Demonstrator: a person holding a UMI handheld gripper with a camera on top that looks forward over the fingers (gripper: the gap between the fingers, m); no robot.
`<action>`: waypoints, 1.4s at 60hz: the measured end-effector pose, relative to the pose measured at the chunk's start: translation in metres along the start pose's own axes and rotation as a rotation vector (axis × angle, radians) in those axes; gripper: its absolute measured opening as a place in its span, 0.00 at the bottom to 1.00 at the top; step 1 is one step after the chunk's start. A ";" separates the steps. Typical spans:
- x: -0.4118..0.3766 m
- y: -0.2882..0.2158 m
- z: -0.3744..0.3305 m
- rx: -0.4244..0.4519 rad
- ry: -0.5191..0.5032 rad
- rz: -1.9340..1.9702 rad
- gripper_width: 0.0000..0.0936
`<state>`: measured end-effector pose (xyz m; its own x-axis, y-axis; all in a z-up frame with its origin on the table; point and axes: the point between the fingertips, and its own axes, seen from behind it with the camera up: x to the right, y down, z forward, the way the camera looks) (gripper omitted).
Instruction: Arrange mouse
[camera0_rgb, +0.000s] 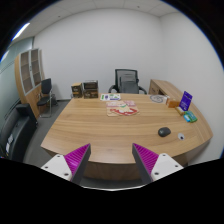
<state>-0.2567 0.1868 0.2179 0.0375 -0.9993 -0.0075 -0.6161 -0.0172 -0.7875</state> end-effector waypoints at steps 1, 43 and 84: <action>0.000 0.000 0.000 0.002 0.000 0.002 0.92; 0.134 0.041 -0.003 -0.028 0.139 0.030 0.93; 0.283 0.090 0.042 -0.061 0.126 0.053 0.93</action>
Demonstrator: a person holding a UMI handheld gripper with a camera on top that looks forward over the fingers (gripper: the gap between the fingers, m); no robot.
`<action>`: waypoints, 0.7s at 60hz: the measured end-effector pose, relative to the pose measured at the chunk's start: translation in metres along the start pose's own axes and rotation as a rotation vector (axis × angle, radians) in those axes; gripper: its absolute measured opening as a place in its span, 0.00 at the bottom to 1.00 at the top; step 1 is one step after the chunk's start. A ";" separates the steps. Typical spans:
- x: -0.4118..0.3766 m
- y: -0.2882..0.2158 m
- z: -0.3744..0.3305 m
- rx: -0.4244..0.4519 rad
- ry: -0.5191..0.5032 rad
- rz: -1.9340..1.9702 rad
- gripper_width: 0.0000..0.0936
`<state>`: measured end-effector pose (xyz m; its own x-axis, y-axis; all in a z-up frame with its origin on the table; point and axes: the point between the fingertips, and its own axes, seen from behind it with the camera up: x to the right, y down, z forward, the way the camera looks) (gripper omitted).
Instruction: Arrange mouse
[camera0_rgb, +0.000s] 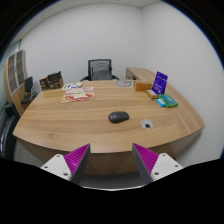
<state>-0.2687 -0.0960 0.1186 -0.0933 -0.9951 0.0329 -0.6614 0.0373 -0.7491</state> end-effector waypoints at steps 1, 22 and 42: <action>0.001 -0.001 0.004 0.001 -0.003 -0.001 0.93; 0.015 -0.016 0.098 0.012 -0.066 -0.014 0.93; 0.018 -0.021 0.178 -0.011 -0.085 -0.011 0.93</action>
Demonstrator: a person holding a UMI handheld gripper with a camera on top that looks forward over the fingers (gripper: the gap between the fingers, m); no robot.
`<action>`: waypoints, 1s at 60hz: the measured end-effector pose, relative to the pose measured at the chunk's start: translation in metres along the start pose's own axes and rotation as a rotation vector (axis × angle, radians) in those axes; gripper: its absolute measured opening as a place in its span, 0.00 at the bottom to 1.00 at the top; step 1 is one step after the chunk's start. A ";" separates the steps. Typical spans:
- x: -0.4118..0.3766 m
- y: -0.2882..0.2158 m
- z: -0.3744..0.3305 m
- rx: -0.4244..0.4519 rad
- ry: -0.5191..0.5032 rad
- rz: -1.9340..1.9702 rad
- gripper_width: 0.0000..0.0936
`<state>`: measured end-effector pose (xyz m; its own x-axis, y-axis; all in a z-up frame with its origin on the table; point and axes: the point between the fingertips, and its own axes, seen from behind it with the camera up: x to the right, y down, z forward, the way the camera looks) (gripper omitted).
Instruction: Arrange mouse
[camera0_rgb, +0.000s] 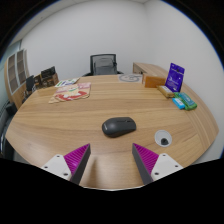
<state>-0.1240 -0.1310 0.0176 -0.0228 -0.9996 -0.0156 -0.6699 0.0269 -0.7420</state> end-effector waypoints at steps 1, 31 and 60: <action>0.000 0.000 0.003 -0.001 -0.001 0.003 0.93; 0.004 -0.019 0.068 -0.021 -0.001 0.033 0.93; 0.005 -0.057 0.112 -0.005 0.024 0.022 0.93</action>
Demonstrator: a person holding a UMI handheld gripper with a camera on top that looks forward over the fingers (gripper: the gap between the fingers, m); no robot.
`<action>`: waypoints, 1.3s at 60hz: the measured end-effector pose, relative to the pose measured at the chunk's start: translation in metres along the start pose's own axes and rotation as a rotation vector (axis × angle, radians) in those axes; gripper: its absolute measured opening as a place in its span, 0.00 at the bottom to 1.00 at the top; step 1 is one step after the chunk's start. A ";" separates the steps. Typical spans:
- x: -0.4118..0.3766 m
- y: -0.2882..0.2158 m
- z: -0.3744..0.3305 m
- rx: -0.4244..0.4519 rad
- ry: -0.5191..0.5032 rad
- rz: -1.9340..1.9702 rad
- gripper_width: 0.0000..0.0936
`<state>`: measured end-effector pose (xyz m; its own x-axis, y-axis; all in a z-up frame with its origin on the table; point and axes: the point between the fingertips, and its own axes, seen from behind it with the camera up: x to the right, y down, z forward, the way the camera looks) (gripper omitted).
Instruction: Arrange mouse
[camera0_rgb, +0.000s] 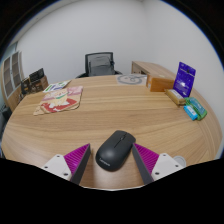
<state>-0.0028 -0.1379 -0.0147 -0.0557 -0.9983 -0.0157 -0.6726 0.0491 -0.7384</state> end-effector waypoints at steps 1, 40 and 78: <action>-0.001 -0.001 0.001 0.001 0.000 -0.002 0.94; -0.011 -0.022 0.031 0.004 0.019 -0.015 0.53; -0.018 -0.084 -0.008 0.038 0.042 0.037 0.30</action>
<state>0.0489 -0.1241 0.0534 -0.1116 -0.9936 -0.0151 -0.6413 0.0836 -0.7627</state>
